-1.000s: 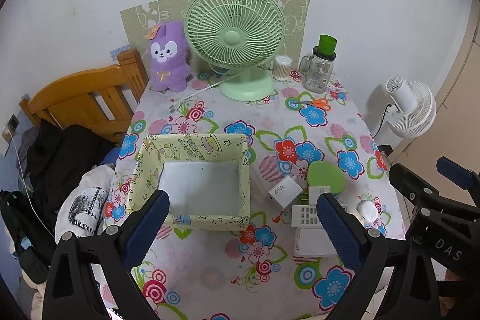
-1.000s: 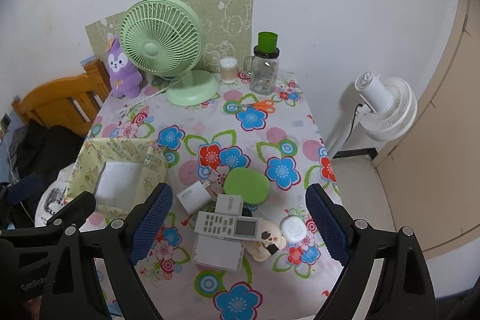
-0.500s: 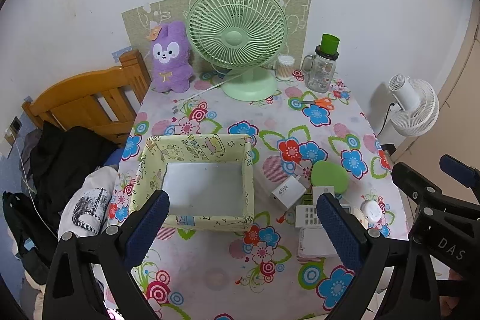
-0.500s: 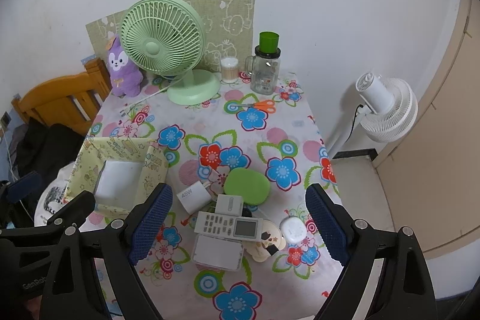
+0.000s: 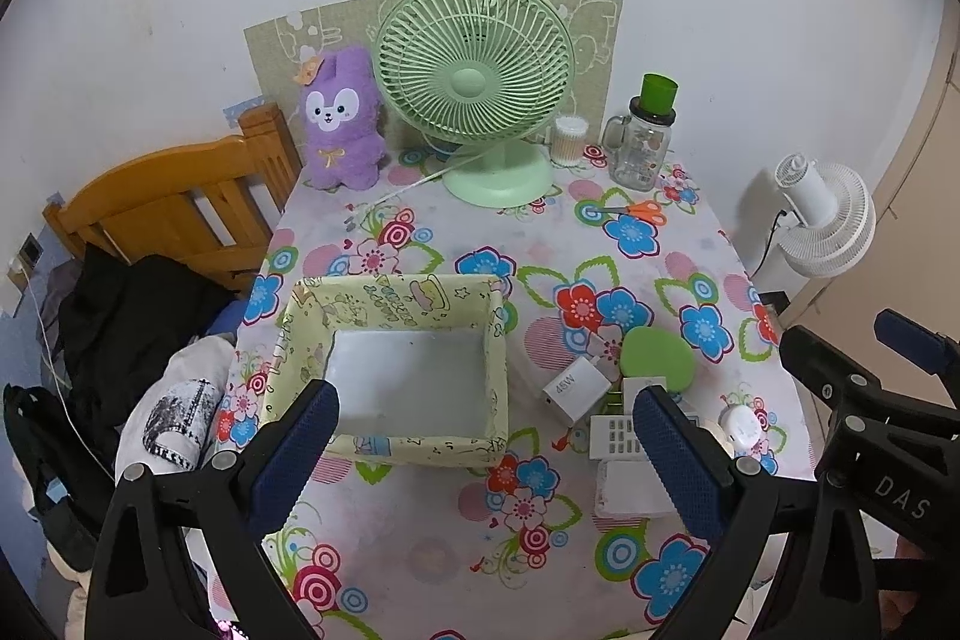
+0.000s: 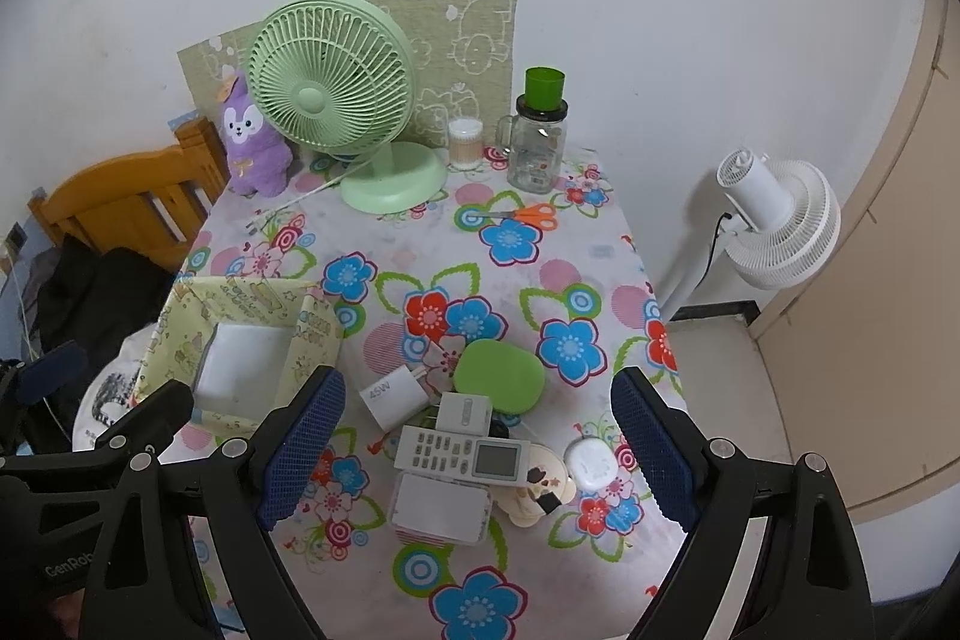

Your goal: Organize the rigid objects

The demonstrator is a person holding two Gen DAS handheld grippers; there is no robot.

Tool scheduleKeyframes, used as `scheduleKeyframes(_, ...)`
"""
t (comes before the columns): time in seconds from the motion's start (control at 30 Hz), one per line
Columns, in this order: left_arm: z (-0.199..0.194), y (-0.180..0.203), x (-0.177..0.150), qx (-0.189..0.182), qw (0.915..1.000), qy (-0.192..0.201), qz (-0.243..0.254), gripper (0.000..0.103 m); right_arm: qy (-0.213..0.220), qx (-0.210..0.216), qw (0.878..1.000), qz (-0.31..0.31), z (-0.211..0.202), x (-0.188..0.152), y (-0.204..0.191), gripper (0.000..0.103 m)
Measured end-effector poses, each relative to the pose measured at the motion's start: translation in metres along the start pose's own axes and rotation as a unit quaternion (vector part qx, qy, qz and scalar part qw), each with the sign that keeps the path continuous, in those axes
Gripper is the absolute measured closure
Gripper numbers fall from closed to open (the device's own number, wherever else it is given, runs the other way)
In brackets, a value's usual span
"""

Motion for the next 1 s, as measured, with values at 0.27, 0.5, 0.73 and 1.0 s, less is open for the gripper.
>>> scheduleKeyframes(0.27,-0.004,-0.001,0.002,0.003,1.0000,0.005,0.001,0.003,0.005,0.003,1.000,0.001,-0.004,0.001,-0.002,0.011)
scheduleKeyframes(0.5,-0.010,-0.005,0.002,0.009,0.9999,0.011,0.001,0.003,0.013,0.008,1.000,-0.001,-0.010,0.002,-0.007,0.011)
scheduleKeyframes(0.73,-0.015,-0.008,0.002,0.014,0.9997,0.019,0.002,0.003,0.020,0.009,1.000,-0.002,-0.014,0.003,-0.010,0.011)
scheduleKeyframes(1.0,-0.018,-0.009,0.004,0.018,0.9994,0.028,0.005,0.003,0.027,0.010,1.000,0.001,-0.017,0.006,-0.011,0.011)
Point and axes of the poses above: each gripper's, at about its wrist camera, not at the fingertips, and z roughly the way its jaws point, y to its right, x to its top, the point moved 9 cm from there along z, roughly the way its jaws point, and after that the axes turned 15 degrees about z, right-handed, at the moved point
